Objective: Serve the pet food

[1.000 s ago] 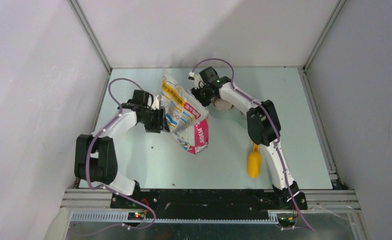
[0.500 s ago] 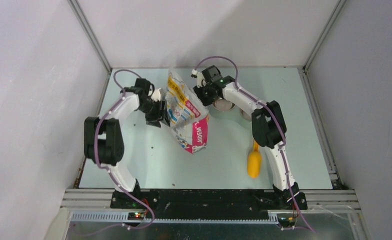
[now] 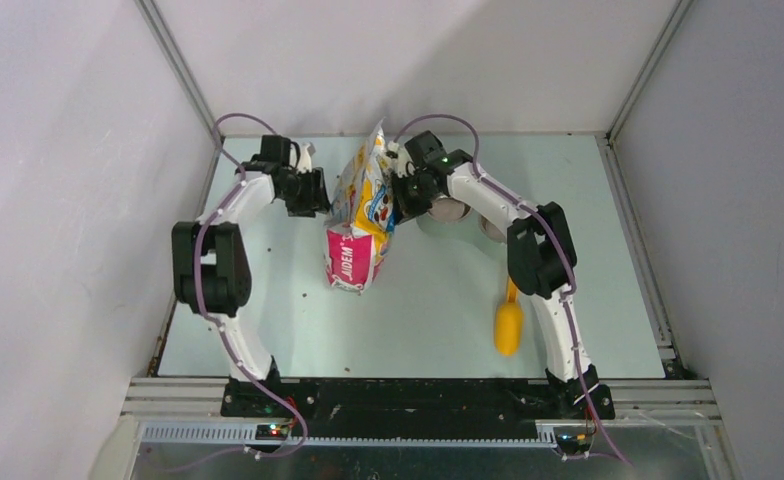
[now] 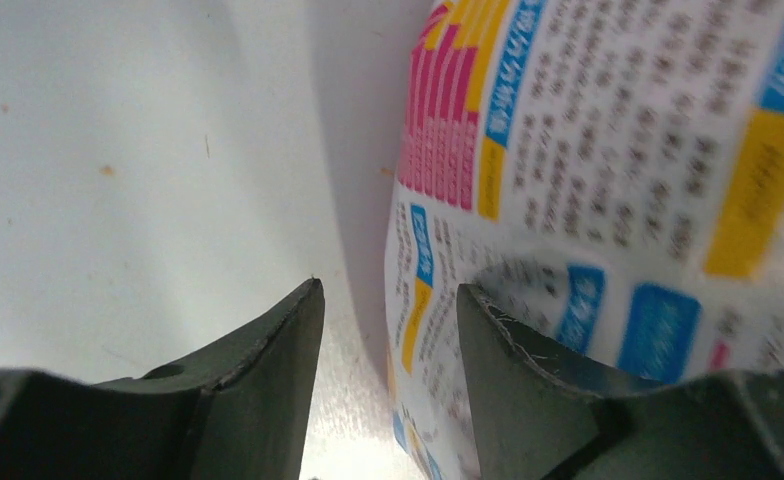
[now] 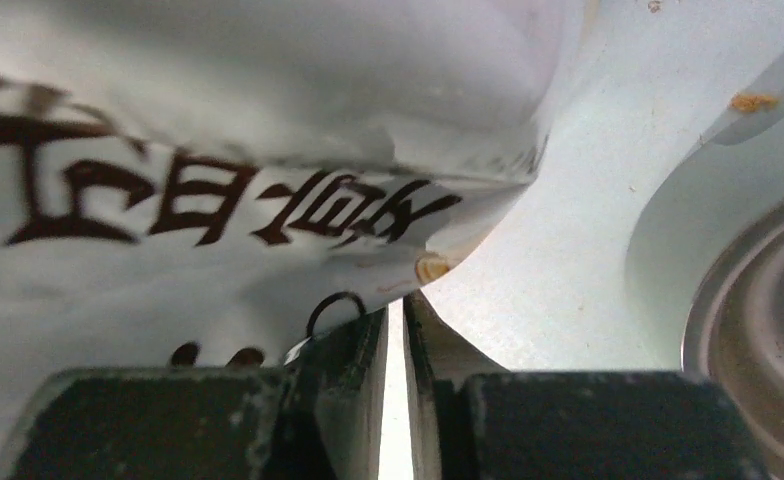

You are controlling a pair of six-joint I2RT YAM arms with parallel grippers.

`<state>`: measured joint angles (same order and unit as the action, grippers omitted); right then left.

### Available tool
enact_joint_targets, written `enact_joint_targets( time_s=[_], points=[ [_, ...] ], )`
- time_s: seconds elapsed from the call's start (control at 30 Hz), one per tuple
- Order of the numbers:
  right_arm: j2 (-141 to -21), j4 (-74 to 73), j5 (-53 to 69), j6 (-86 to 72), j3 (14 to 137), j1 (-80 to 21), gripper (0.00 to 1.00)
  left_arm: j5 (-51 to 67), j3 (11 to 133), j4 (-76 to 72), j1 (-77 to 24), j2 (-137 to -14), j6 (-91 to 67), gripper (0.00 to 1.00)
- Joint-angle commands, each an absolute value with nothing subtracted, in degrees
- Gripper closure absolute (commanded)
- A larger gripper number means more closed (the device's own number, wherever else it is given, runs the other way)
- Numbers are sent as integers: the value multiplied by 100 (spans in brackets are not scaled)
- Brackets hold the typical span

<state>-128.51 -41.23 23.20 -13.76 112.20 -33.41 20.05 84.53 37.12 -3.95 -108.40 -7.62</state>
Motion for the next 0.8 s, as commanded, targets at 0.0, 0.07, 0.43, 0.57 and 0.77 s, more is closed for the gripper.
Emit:
enact_joint_targets(
  time_s=[0.0, 0.07, 0.43, 0.57, 0.77],
  points=[
    [-12074, -3794, 3030, -1367, 11362, -3238, 83, 2628, 8192, 3520, -615, -9584, -1139, 41],
    [-11756, -3907, 2868, -1349, 11327, -2860, 73, 2183, 8475, 3798, -537, -9176, -933, 39],
    [-10619, -3989, 3890, -2105, 11912, -2081, 37, 2932, 10390, 4626, -716, -8632, -1031, 30],
    [-11044, -3854, 4371, -1881, 12503, -2439, 35, 3115, 10254, 4680, -1183, -8669, -905, 33],
    [-11463, -3807, 4179, -1920, 12977, -2881, 42, 2435, 9921, 4665, -1675, -8581, -914, 48]
  ],
)
